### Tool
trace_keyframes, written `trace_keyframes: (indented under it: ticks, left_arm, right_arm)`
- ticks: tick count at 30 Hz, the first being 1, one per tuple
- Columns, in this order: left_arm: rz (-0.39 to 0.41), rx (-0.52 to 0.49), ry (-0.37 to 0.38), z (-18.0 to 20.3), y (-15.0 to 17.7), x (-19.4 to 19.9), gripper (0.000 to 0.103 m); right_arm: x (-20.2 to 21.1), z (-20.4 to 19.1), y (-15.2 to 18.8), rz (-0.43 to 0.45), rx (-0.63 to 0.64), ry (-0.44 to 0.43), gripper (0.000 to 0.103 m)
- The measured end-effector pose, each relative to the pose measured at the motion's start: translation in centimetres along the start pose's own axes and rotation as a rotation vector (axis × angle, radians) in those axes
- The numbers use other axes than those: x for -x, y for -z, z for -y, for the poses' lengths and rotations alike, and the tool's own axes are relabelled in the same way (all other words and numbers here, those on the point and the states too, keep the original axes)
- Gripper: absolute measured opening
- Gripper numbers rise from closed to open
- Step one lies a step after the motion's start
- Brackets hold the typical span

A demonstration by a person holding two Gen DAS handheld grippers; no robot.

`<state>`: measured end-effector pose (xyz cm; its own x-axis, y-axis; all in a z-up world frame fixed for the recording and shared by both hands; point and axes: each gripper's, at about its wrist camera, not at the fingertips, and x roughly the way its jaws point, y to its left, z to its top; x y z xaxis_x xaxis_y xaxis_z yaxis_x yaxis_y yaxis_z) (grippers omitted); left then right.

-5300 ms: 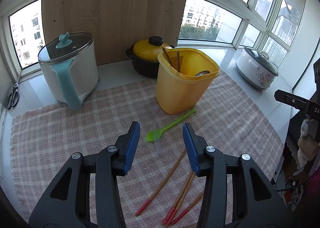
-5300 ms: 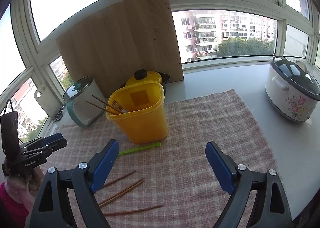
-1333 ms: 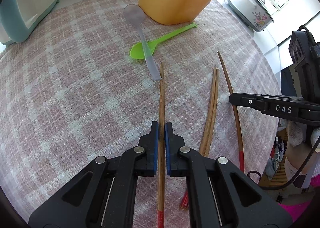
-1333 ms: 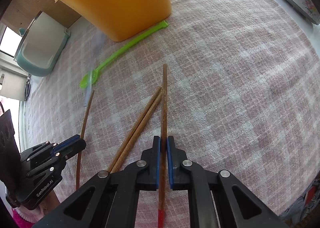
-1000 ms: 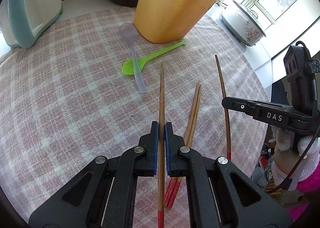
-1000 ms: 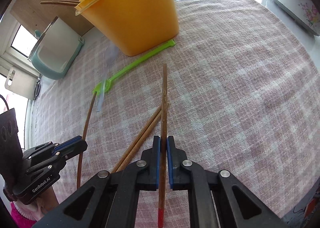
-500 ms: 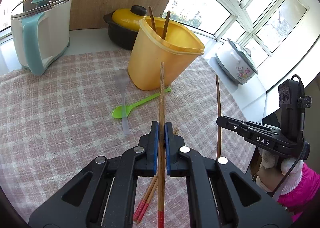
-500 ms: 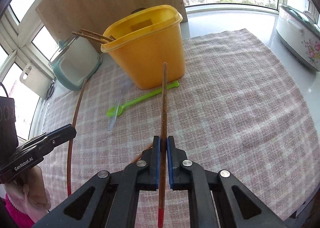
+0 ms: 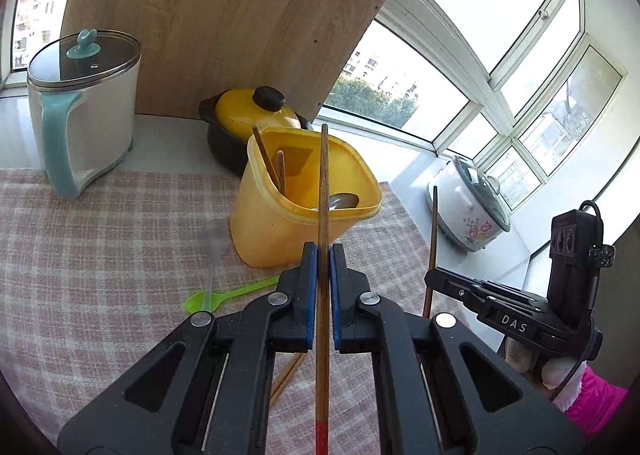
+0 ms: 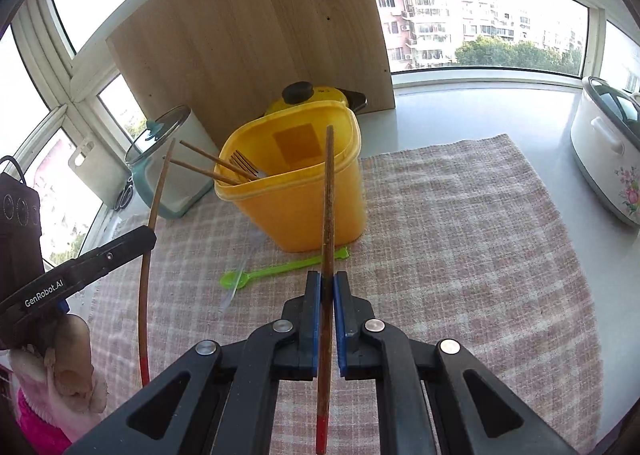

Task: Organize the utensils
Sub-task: 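Lift and carry both chopsticks over the yellow caddy with both tools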

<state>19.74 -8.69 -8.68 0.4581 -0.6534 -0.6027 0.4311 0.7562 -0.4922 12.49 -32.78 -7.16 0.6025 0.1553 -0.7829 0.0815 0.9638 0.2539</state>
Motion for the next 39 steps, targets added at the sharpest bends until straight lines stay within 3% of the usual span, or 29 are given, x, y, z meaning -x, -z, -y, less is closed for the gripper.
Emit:
trace_keyframes:
  ticks: [21,39]
  left_arm:
    - [0.192,0.053,-0.039,2.8,-7.8,-3.0,0.004]
    - [0.307,0.081,-0.143,2.5,-11.7,-6.0,0.004]
  right_arm:
    - [-0.4,2.3,-10.1,0.127,0.087,-0.101,0.004]
    - [-2.4,-0.3,-15.9,0.225,0.169,-0.12,0.004]
